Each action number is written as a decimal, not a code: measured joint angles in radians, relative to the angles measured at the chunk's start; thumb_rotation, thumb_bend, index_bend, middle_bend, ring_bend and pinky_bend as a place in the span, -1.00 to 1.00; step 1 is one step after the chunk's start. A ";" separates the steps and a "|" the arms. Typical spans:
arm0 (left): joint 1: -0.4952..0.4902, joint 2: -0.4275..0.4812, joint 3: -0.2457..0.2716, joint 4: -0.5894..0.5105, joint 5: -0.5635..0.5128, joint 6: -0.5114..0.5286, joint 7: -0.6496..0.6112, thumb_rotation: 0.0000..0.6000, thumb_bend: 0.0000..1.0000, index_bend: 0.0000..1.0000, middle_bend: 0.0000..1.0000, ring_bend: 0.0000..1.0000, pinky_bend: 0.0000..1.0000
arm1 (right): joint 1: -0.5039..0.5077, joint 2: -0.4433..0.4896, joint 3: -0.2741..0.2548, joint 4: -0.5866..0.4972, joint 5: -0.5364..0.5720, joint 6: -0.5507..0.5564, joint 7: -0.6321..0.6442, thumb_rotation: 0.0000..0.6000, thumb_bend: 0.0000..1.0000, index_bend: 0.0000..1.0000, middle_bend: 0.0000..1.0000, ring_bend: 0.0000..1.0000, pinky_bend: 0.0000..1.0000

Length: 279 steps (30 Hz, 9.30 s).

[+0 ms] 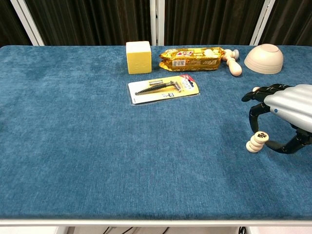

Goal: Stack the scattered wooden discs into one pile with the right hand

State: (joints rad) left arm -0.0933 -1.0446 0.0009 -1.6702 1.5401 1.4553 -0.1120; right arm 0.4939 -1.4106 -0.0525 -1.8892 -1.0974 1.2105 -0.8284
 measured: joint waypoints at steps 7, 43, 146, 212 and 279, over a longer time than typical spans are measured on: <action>0.000 -0.001 0.000 0.001 -0.004 -0.003 -0.001 1.00 -0.75 -0.79 -0.83 -1.00 -1.00 | 0.001 0.003 0.001 -0.001 0.006 -0.008 -0.005 1.00 -0.38 -0.05 -0.84 -1.00 -1.00; 0.000 0.000 -0.001 0.003 -0.003 -0.002 -0.008 1.00 -0.75 -0.78 -0.82 -1.00 -1.00 | 0.006 0.035 0.018 -0.033 0.003 -0.006 0.008 1.00 -0.41 -0.34 -0.88 -1.00 -1.00; -0.013 -0.016 0.005 0.035 -0.004 -0.026 -0.030 1.00 -0.75 -0.78 -0.83 -1.00 -1.00 | 0.250 -0.281 0.305 0.662 0.506 -0.152 0.097 1.00 -0.42 0.06 -0.82 -1.00 -1.00; -0.015 -0.014 0.012 0.021 0.000 -0.033 -0.002 1.00 -0.75 -0.78 -0.83 -1.00 -1.00 | 0.022 0.069 0.002 0.006 -0.020 -0.039 0.151 1.00 -0.38 0.19 -0.78 -1.00 -1.00; -0.008 -0.007 0.014 0.015 0.025 -0.003 -0.019 1.00 -0.75 -0.78 -0.83 -1.00 -1.00 | 0.043 0.130 -0.019 -0.049 0.038 -0.153 0.125 1.00 -0.35 -0.59 -1.00 -1.00 -1.00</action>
State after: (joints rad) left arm -0.1008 -1.0519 0.0146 -1.6551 1.5647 1.4525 -0.1309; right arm 0.5366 -1.2807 -0.0712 -1.9379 -1.0598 1.0579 -0.7032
